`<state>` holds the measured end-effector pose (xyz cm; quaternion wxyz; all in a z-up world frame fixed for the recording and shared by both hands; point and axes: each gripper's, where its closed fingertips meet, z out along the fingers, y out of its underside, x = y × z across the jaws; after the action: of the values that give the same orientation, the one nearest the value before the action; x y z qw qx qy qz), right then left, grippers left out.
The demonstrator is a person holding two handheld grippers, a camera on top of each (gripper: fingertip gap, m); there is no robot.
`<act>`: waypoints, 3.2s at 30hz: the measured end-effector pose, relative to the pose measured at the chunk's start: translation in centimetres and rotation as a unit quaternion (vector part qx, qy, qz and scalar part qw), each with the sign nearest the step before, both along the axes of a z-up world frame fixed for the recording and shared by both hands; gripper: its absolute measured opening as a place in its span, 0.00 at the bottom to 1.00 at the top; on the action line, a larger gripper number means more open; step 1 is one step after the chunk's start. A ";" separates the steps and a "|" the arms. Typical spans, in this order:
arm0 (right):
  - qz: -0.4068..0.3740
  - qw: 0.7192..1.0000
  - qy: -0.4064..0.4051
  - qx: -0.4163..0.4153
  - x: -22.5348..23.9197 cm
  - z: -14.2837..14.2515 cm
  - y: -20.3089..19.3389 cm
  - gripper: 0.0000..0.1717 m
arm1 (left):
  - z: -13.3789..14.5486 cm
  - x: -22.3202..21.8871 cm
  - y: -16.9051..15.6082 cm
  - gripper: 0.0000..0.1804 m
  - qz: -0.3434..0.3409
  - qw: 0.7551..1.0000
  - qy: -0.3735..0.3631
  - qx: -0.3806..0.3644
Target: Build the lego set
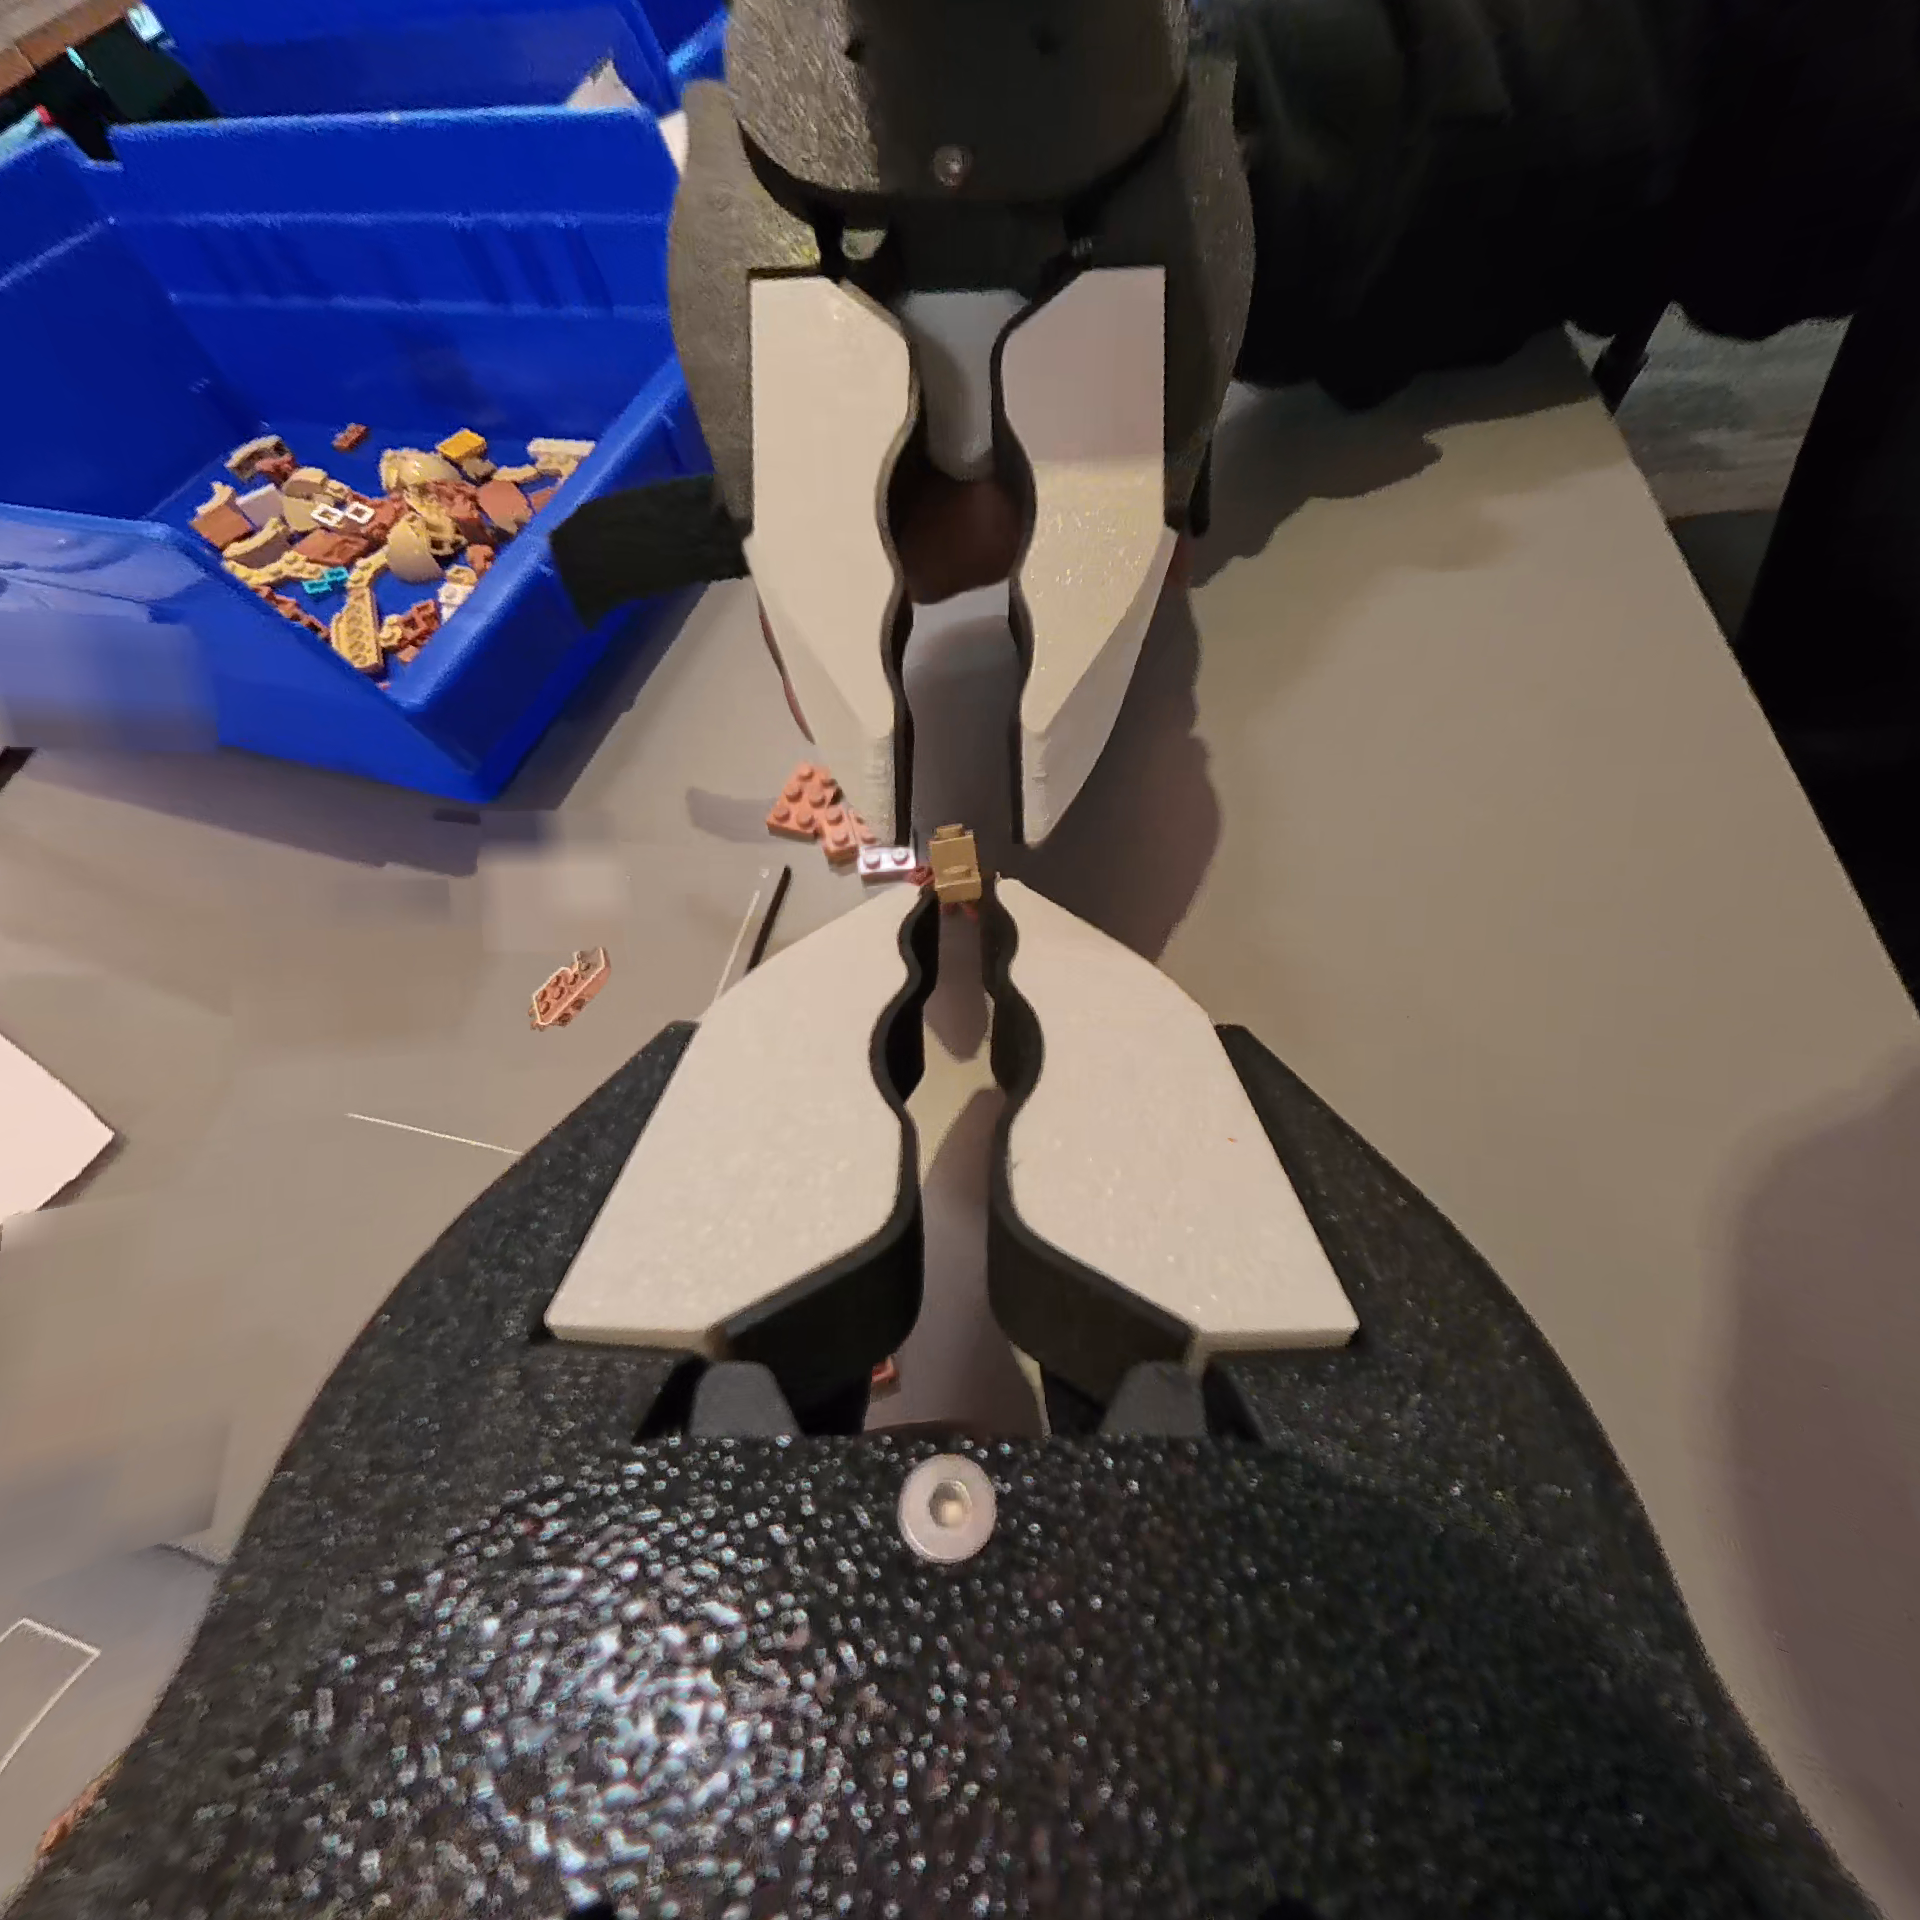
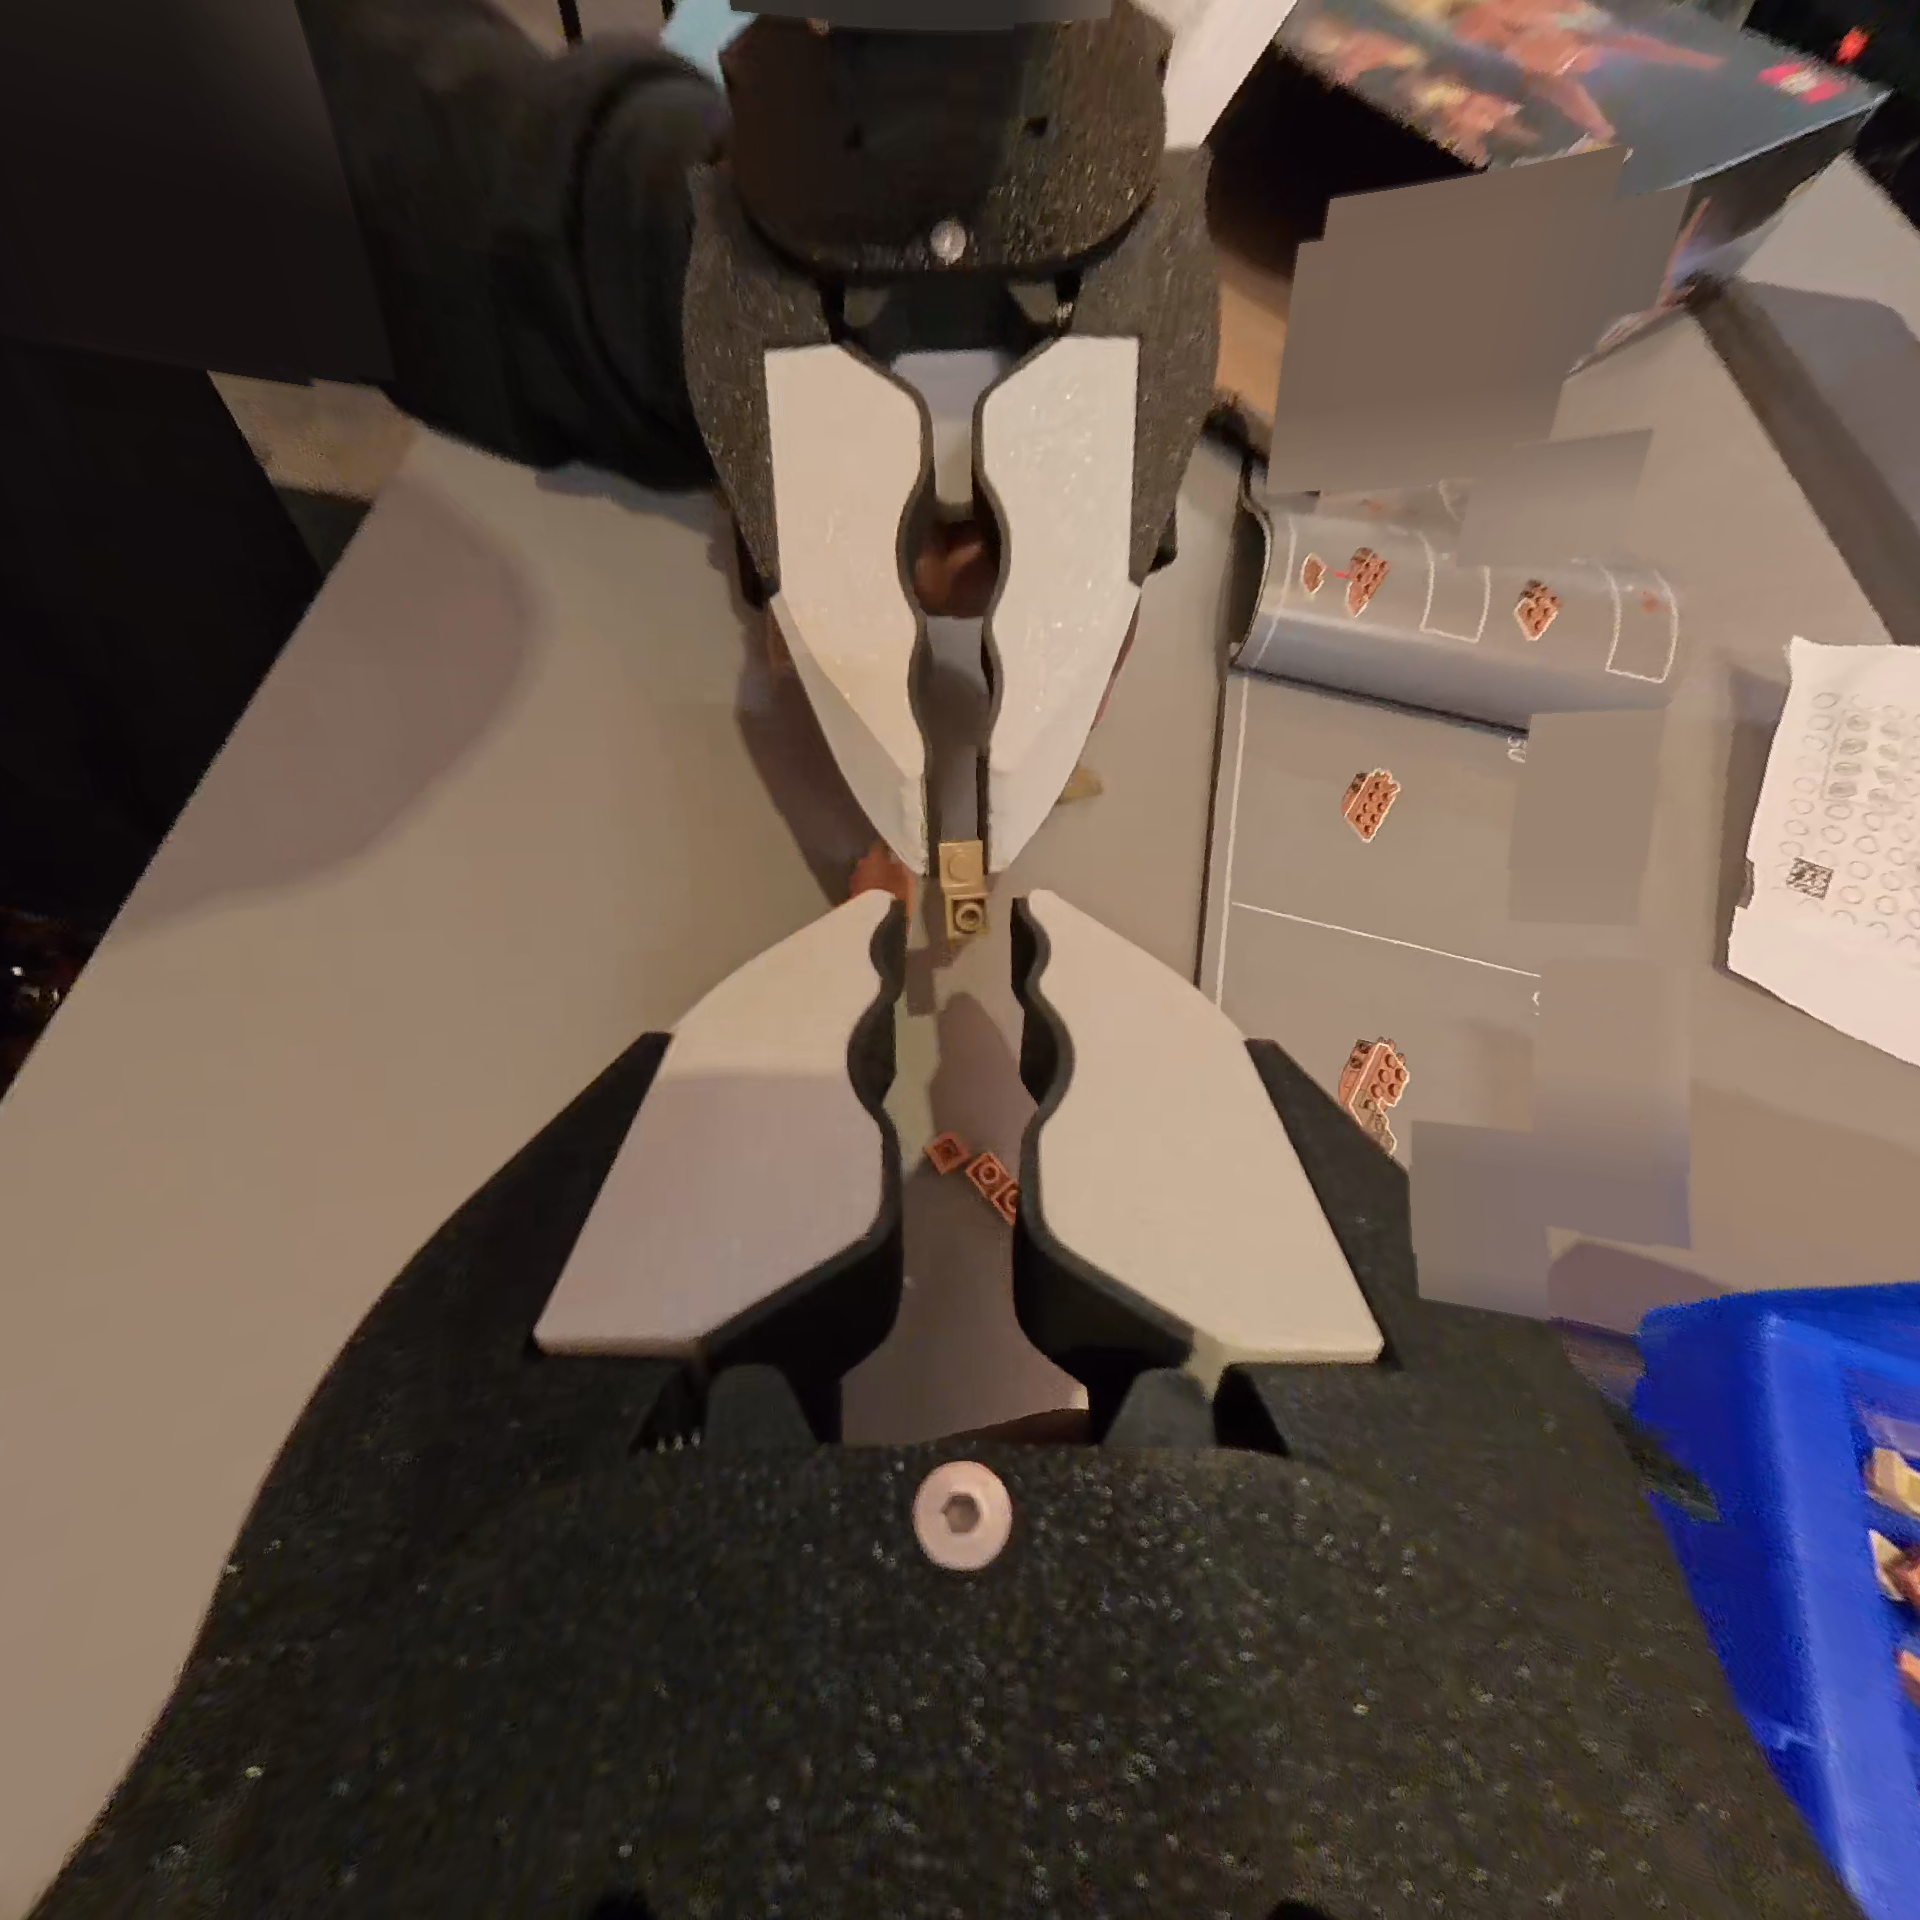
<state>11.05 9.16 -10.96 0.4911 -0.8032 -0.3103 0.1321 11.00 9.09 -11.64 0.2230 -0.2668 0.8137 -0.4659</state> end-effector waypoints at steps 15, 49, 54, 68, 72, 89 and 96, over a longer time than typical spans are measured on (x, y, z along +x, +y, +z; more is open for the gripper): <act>-0.042 0.980 0.177 0.080 -0.1 2.8 -1.1 0.11 | 2.8 -0.2 -1.2 0.04 -0.033 0.990 -0.027 -0.133; -0.074 0.996 0.043 0.017 -0.7 -1.7 -0.4 0.04 | -6.2 -2.6 0.9 0.13 -0.062 0.979 0.099 0.168; -0.075 0.997 -0.008 -0.013 -1.0 -3.3 -0.5 0.04 | -6.0 -2.1 0.5 0.10 -0.069 0.978 0.063 0.186; -0.087 0.995 -0.047 -0.028 -0.2 -4.0 -0.6 0.05 | -4.4 -0.9 0.3 0.10 -0.052 0.974 -0.023 0.221; -0.079 0.995 -0.054 -0.023 -0.2 -3.8 -0.7 0.05 | -4.2 -0.9 0.1 0.10 -0.060 0.971 -0.041 0.228; -0.063 0.993 -0.094 0.020 -0.4 -3.2 -1.1 0.05 | -3.1 -1.1 -0.4 0.10 -0.075 0.968 -0.081 0.224; -0.080 0.984 -0.152 0.049 0.0 -2.6 -0.9 0.04 | -2.5 -0.7 -0.2 0.10 -0.060 0.963 -0.106 0.240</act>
<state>11.00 8.28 -13.52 0.4856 -0.8113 -0.3222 -0.0468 10.30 8.85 -14.12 0.3371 -0.1049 0.8876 -0.2957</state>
